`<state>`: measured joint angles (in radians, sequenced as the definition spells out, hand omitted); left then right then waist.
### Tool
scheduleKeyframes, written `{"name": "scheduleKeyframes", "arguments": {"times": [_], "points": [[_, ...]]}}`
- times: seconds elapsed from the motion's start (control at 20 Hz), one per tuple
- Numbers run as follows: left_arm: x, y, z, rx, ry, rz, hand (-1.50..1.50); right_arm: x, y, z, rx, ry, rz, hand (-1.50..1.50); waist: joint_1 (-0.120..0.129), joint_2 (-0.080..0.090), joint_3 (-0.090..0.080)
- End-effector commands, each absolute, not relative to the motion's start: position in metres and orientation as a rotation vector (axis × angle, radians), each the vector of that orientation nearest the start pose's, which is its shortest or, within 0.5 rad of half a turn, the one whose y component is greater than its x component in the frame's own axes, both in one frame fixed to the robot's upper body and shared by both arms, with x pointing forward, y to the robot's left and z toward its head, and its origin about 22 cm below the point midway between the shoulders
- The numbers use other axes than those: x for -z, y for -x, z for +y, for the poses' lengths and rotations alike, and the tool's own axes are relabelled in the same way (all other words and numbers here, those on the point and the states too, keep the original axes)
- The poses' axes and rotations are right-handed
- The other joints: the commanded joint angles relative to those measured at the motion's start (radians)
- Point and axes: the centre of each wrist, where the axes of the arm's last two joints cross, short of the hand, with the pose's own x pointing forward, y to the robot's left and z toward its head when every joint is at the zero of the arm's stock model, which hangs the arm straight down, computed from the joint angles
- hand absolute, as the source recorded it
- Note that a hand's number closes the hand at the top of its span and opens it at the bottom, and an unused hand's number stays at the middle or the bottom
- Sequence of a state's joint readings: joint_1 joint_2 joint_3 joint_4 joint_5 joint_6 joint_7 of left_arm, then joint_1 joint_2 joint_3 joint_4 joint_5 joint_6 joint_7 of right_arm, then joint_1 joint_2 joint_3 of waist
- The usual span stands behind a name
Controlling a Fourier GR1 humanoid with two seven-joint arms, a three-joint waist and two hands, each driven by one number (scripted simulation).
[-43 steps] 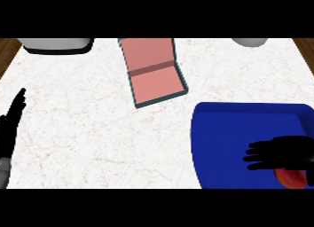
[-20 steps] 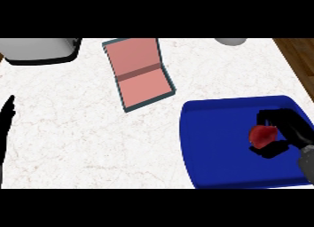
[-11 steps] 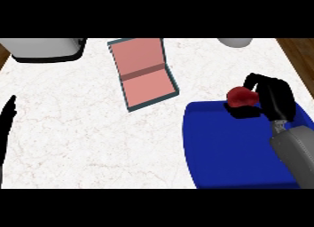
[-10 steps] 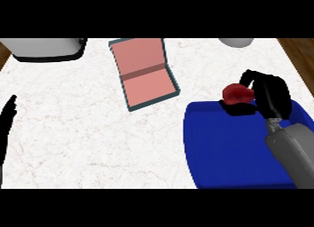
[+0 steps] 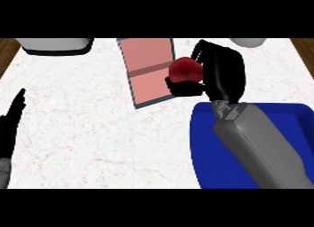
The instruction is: Pick the pear from the tray and place it in the cardboard box
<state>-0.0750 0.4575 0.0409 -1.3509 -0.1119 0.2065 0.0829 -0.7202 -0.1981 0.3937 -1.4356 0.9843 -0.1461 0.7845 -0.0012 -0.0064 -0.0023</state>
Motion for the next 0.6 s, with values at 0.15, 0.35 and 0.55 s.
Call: {"name": "scheduleKeyframes", "arguments": {"times": [0.15,0.35,0.55], "points": [[-0.019,-0.254,0.356,0.214,-0.644,-1.375,0.0,-0.168,-0.375,-0.065,-0.564,1.084,-1.548,1.5,0.026,0.01,0.002],[-0.031,-0.277,0.361,0.225,-0.652,-1.381,0.0,-0.187,-0.4,-0.045,-0.499,1.005,-1.519,1.5,0.028,0.016,0.002],[-0.02,-0.27,0.338,0.252,-0.616,-1.402,0.0,-0.193,-0.425,-0.041,-0.47,0.963,-1.504,1.5,0.049,0.021,0.002]]}}
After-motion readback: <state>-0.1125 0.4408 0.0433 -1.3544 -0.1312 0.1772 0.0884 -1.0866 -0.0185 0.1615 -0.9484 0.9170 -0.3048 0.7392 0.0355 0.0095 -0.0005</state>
